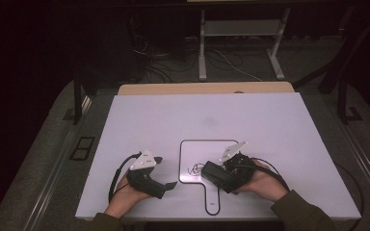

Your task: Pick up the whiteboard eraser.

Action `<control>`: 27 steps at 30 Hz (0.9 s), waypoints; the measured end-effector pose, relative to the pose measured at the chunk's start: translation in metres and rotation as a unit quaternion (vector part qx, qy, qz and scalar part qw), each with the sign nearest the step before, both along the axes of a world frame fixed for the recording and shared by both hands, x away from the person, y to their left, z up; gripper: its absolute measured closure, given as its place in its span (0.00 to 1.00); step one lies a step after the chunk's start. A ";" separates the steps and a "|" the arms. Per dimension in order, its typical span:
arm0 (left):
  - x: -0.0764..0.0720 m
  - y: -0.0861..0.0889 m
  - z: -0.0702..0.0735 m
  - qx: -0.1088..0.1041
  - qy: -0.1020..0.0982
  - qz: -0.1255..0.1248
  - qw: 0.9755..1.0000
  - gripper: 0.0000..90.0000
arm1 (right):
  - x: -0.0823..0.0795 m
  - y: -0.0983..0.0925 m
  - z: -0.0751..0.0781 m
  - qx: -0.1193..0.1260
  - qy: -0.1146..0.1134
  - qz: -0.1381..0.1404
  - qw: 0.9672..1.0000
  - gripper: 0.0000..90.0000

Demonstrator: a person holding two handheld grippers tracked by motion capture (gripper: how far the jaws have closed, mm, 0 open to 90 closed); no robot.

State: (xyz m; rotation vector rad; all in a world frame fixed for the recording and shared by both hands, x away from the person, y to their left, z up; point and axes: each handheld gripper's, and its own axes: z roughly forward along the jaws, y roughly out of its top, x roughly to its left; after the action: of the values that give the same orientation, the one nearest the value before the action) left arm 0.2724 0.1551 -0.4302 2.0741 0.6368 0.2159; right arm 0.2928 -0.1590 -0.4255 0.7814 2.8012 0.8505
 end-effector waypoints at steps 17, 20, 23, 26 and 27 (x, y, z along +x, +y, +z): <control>0.000 0.000 0.000 -0.002 0.001 -0.001 1.000 0.00 | -0.002 0.003 -0.003 -0.011 0.011 0.010 1.000 0.40; 0.000 0.000 0.000 -0.001 0.001 -0.001 1.000 0.00 | -0.002 0.003 -0.002 -0.020 0.002 0.013 1.000 0.41; 0.000 0.000 0.000 -0.001 0.001 -0.001 1.000 0.00 | -0.002 0.004 -0.002 -0.022 0.001 0.014 1.000 0.42; 0.000 0.000 0.000 -0.001 0.001 -0.001 1.000 0.00 | -0.003 0.004 -0.001 -0.025 -0.001 0.014 1.000 0.42; 0.000 0.000 0.000 -0.001 0.001 -0.001 1.000 0.00 | -0.003 0.005 -0.001 -0.025 -0.002 0.014 1.000 0.42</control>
State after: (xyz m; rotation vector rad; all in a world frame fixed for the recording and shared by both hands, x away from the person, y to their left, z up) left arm 0.2727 0.1552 -0.4301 2.0733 0.6366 0.2129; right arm 0.2898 -0.1543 -0.4269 0.7326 2.8250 0.7817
